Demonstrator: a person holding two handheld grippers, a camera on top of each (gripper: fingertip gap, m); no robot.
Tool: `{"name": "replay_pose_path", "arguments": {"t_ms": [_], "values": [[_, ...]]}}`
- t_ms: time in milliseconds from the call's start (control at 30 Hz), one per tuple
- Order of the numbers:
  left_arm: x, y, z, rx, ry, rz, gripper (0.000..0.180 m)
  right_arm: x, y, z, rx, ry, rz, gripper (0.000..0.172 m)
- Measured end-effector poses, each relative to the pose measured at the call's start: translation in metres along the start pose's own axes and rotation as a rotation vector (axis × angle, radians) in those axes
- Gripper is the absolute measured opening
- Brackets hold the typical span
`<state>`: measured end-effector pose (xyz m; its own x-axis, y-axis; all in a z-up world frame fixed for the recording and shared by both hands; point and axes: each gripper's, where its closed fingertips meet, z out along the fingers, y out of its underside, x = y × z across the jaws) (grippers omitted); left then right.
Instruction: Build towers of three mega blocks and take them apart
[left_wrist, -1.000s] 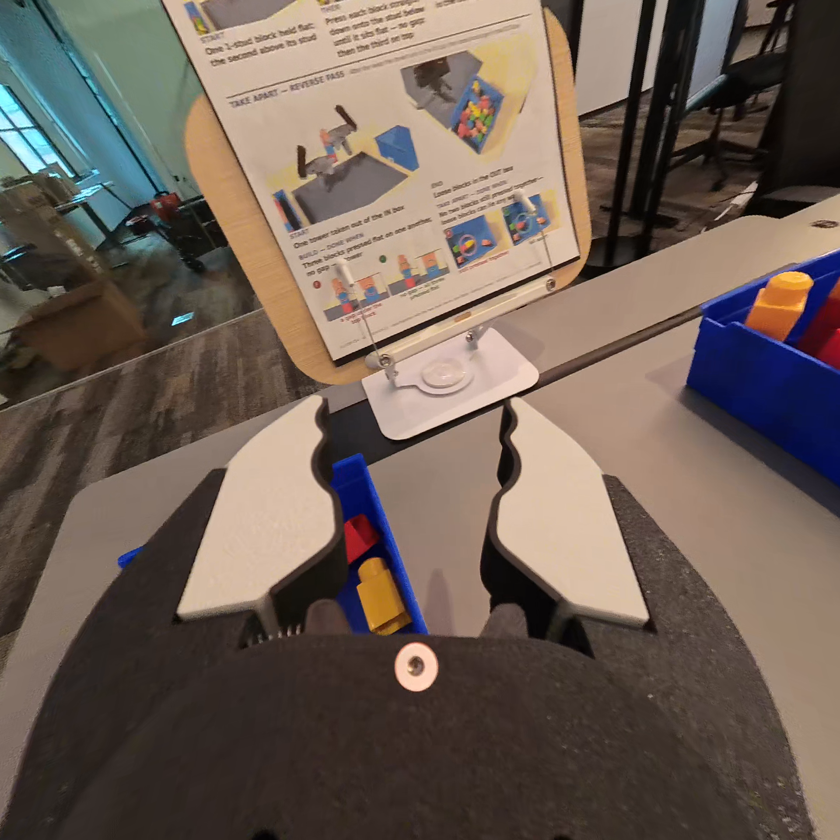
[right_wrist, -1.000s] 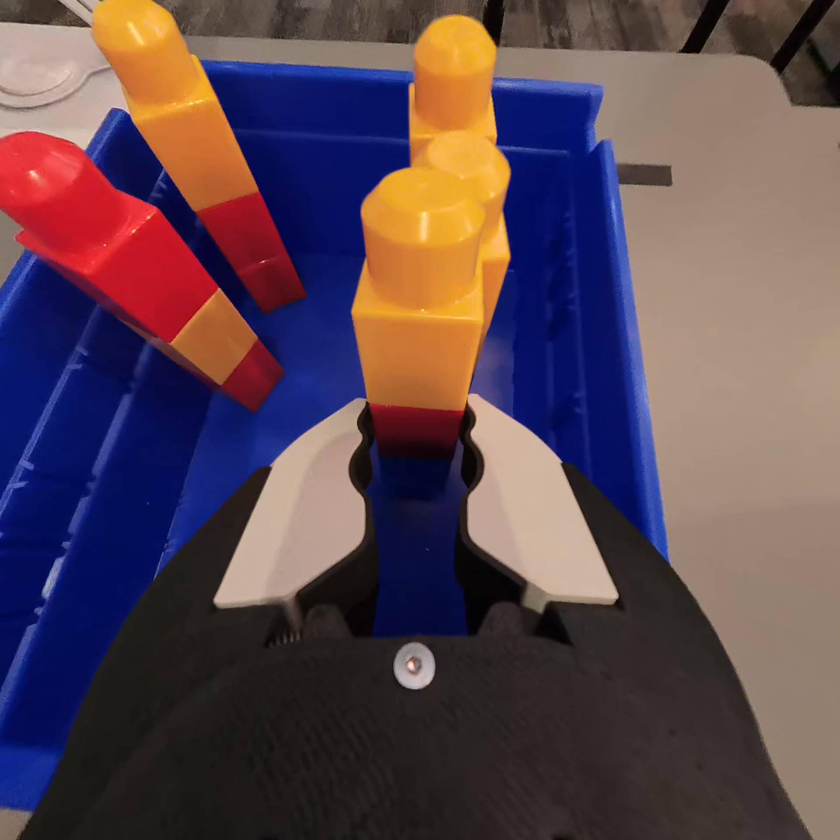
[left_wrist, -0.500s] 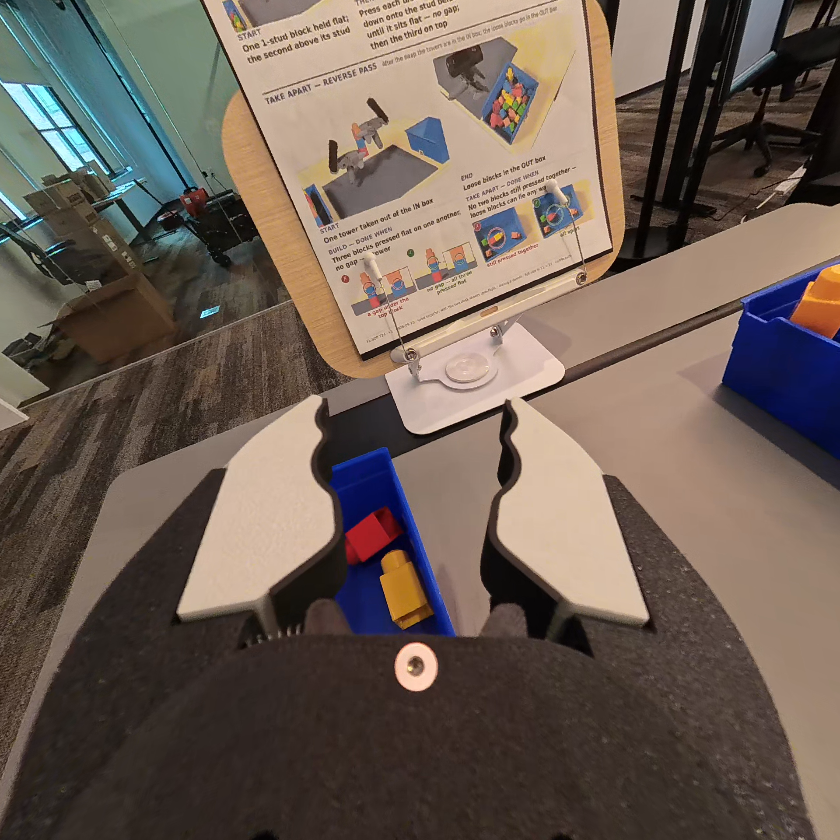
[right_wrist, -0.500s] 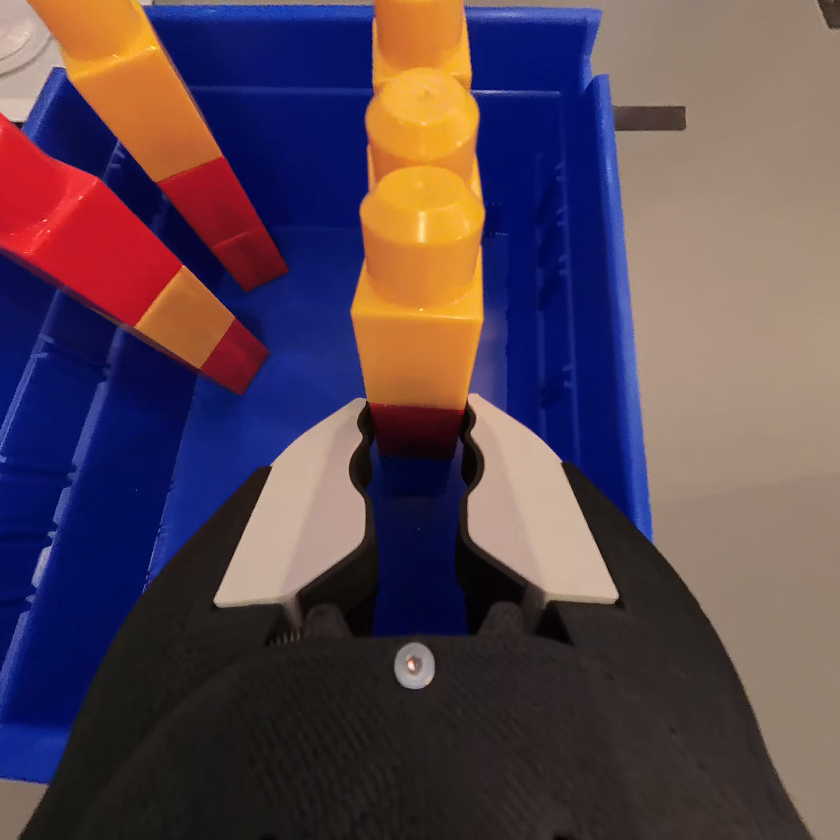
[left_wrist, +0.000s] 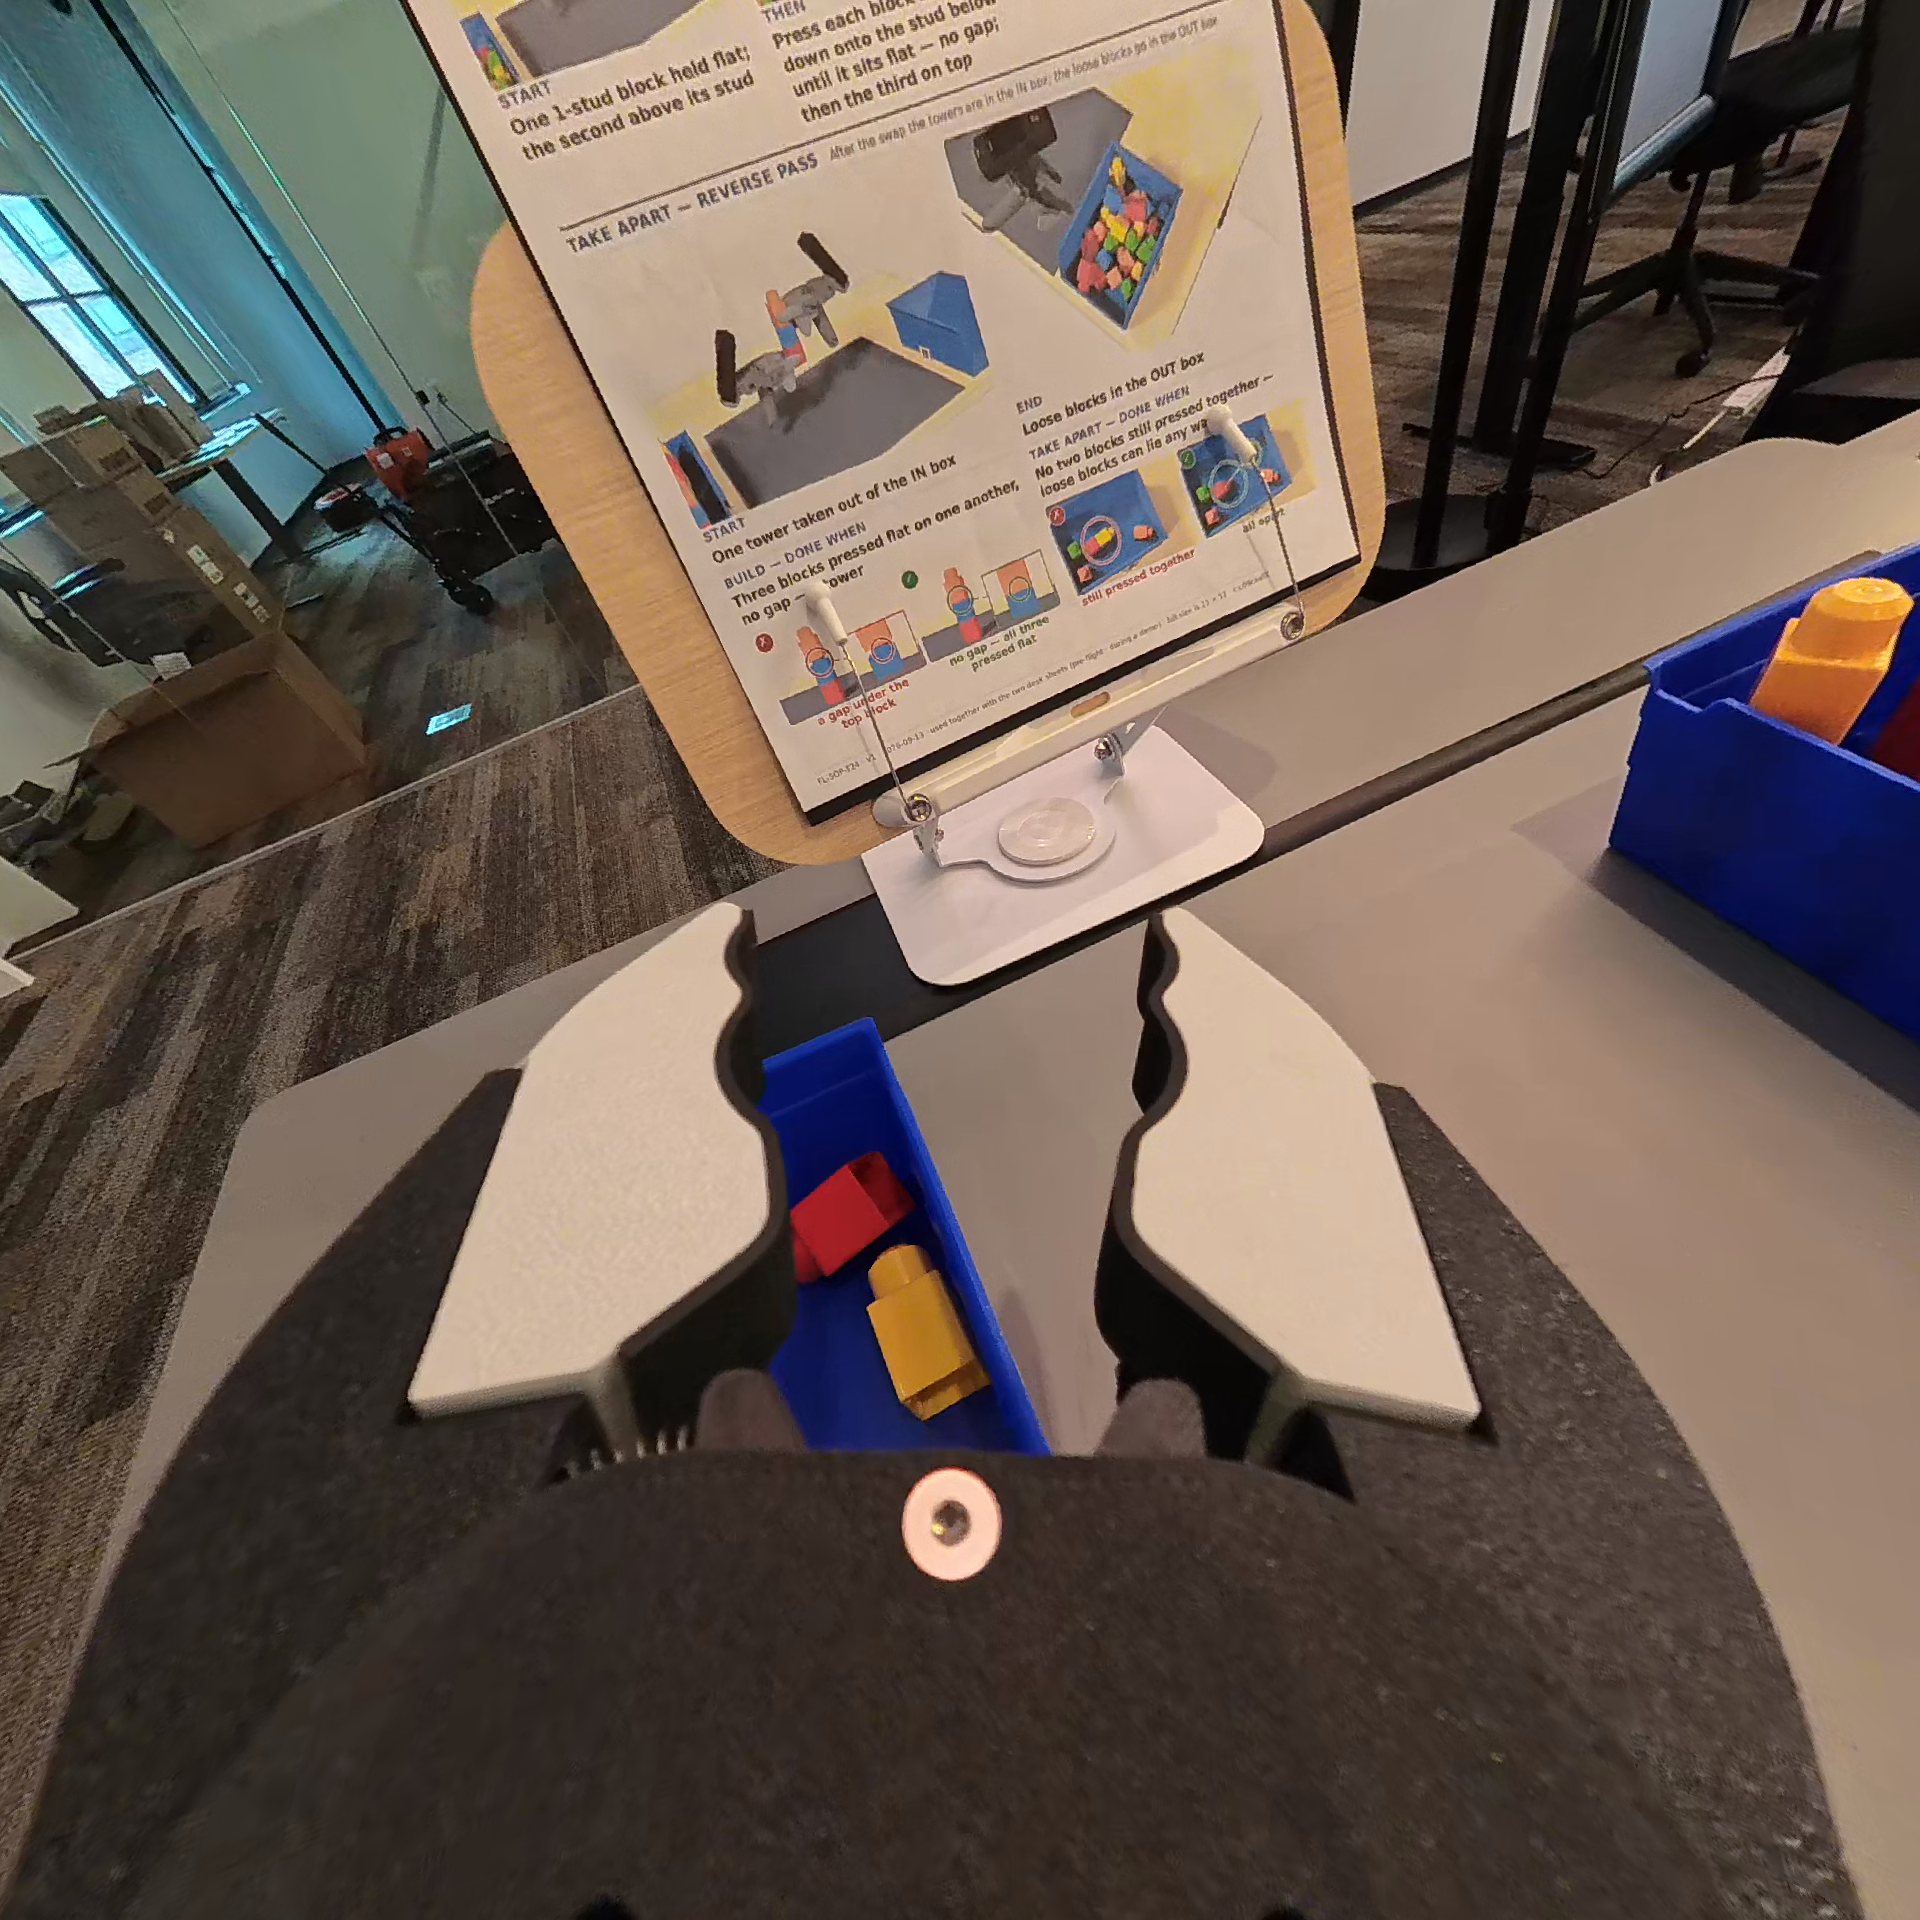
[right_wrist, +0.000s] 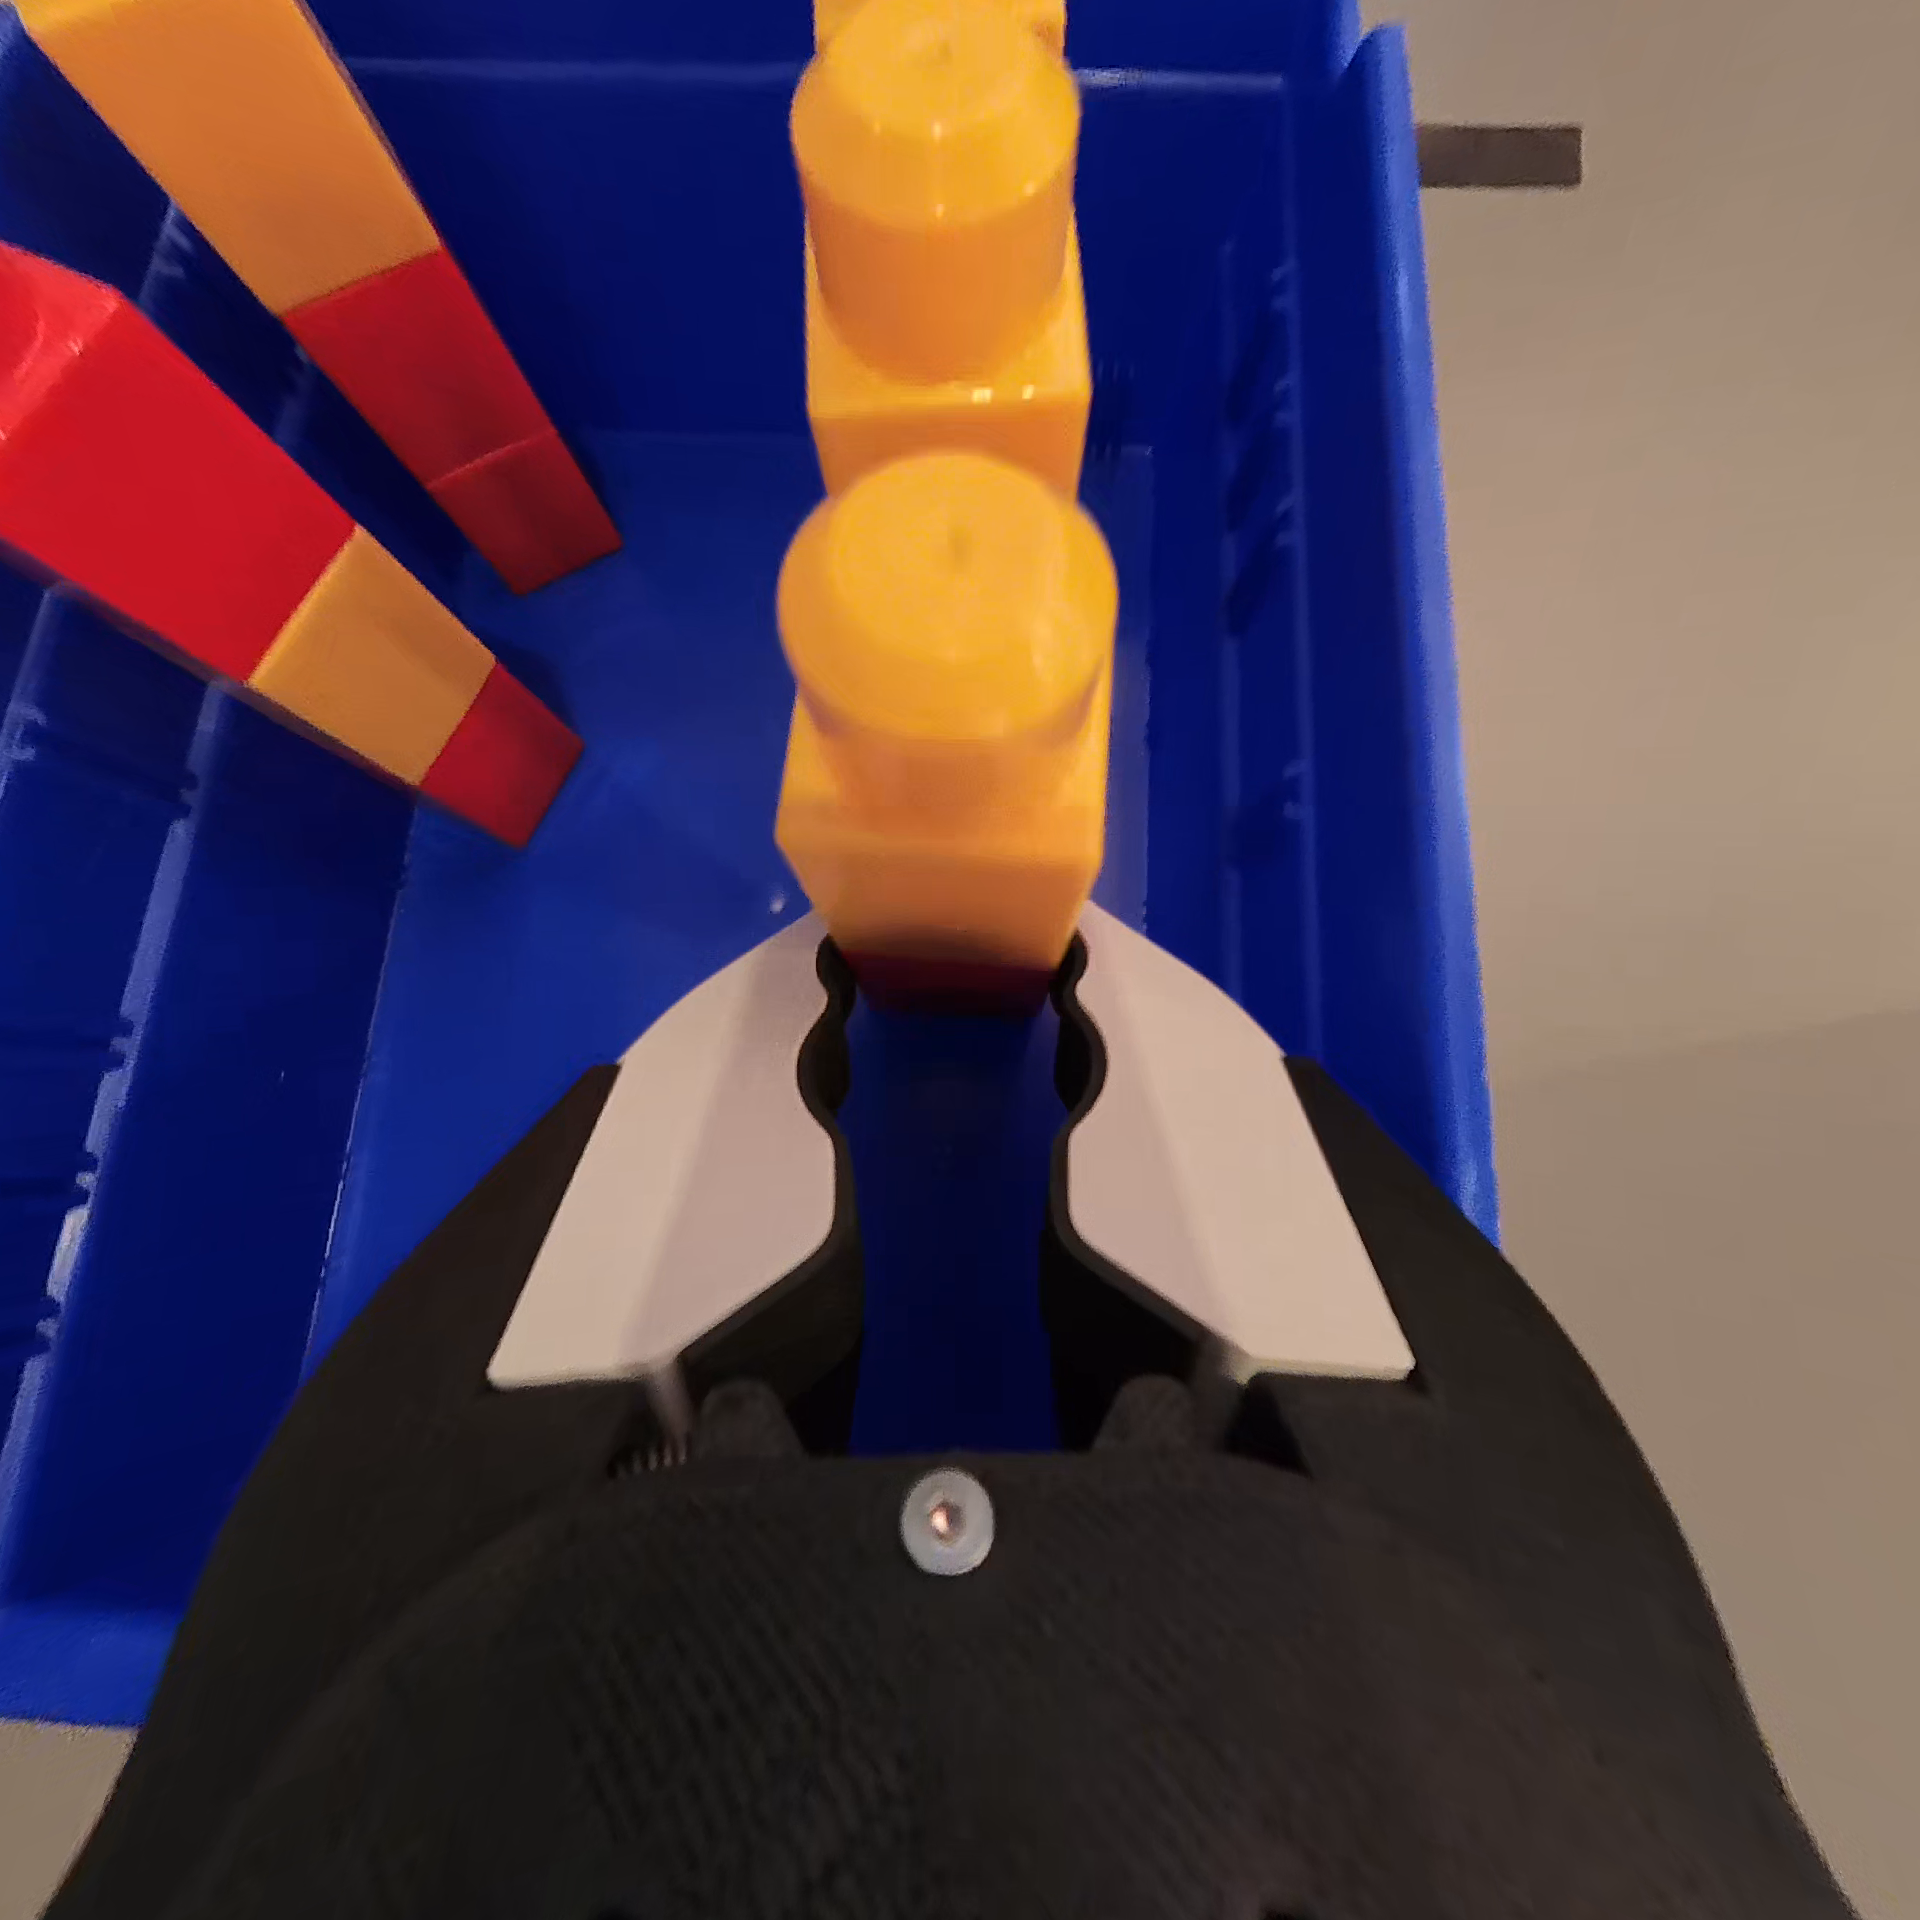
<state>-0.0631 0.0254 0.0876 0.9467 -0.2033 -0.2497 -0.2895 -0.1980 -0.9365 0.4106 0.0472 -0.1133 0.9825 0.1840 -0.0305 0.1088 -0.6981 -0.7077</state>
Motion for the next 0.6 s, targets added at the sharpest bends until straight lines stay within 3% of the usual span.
{"name": "replay_pose_path", "arguments": {"t_ms": [167,267,367,467,600], "values": [[-0.013,-0.005,-0.013,-0.007,-0.004,0.012,0.071,0.000,0.001,-0.002,0.011,-0.002,-0.018,0.039],[-0.032,0.000,-0.034,-0.056,0.015,0.003,0.068,-0.005,-0.008,-0.013,0.065,-0.022,-0.051,0.054],[-0.050,0.028,-0.058,-0.214,0.082,-0.055,0.065,-0.011,-0.027,-0.038,0.197,-0.027,-0.120,0.065],[-0.071,0.057,-0.074,-0.310,0.088,-0.130,0.059,-0.021,-0.055,-0.074,0.422,-0.033,-0.176,0.066],[-0.079,0.118,-0.089,-0.497,0.105,-0.209,0.060,-0.036,-0.078,-0.113,0.658,-0.082,-0.201,0.063]]}}
